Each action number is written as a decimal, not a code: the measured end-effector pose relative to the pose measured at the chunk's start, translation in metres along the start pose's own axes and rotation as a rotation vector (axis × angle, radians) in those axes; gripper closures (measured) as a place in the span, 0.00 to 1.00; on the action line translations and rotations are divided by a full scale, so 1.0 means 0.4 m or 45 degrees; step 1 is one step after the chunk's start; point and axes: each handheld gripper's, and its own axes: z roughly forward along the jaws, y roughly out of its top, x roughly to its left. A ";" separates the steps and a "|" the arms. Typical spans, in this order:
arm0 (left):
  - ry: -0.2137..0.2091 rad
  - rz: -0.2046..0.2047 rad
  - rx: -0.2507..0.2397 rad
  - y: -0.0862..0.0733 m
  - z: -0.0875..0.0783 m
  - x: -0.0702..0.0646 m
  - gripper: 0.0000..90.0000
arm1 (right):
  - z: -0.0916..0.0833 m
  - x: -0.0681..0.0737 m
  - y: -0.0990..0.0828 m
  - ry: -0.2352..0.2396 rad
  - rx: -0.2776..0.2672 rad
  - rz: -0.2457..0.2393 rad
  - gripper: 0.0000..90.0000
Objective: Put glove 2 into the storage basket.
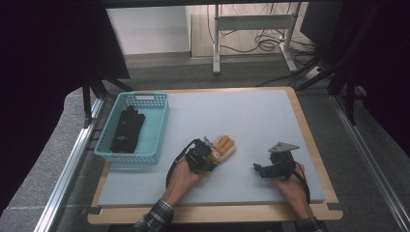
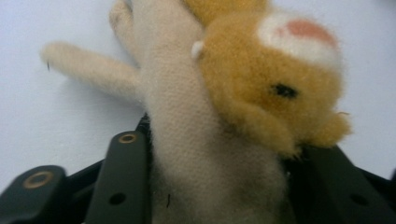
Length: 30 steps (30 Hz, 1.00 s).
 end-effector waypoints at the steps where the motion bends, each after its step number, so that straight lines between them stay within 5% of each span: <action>1: -0.013 -0.006 -0.004 -0.001 -0.002 0.003 0.65 | 0.000 0.000 0.000 0.000 0.000 0.000 0.08; 16: 0.019 -0.073 -0.082 0.028 -0.085 0.059 0.66 | 0.000 0.000 0.000 0.000 0.000 0.001 0.08; 30: 0.168 -0.199 -0.152 0.059 -0.251 0.196 0.65 | 0.000 -0.001 0.000 0.001 0.000 -0.004 0.08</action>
